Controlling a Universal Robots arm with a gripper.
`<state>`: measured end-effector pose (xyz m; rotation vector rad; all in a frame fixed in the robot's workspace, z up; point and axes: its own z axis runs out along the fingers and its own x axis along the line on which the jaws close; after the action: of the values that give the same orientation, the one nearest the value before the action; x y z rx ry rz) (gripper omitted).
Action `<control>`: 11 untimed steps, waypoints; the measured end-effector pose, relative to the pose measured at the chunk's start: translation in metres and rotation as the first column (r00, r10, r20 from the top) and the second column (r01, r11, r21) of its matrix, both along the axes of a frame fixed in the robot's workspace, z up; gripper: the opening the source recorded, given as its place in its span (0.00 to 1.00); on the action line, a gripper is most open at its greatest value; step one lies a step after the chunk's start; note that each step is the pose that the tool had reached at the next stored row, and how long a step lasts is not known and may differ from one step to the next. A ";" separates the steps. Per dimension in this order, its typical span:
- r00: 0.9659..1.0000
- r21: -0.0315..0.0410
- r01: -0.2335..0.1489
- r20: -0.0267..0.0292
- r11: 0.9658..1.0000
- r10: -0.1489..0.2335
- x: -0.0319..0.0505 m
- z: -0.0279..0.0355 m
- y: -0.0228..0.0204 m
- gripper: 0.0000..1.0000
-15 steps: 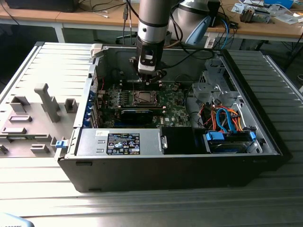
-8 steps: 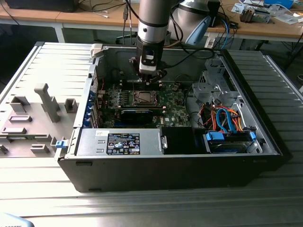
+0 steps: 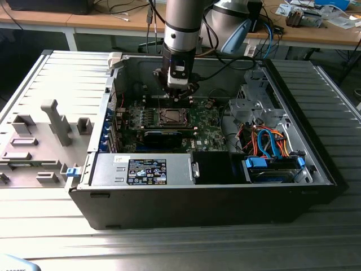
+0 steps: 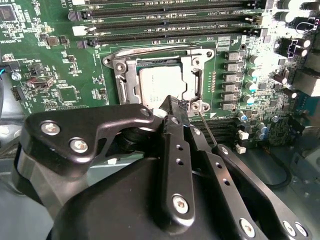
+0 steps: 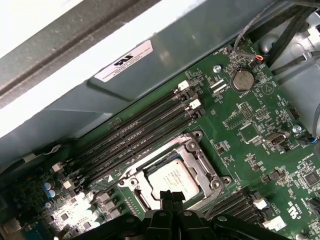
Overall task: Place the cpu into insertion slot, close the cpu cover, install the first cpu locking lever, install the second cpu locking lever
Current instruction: 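Install the first cpu locking lever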
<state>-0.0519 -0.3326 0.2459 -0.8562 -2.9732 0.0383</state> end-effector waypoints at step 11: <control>0.999 0.000 -0.046 0.000 0.999 0.046 0.0000 0.0000 0.0000 0.11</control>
<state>-0.0519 -0.3326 0.2459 -0.7879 -2.9926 0.0401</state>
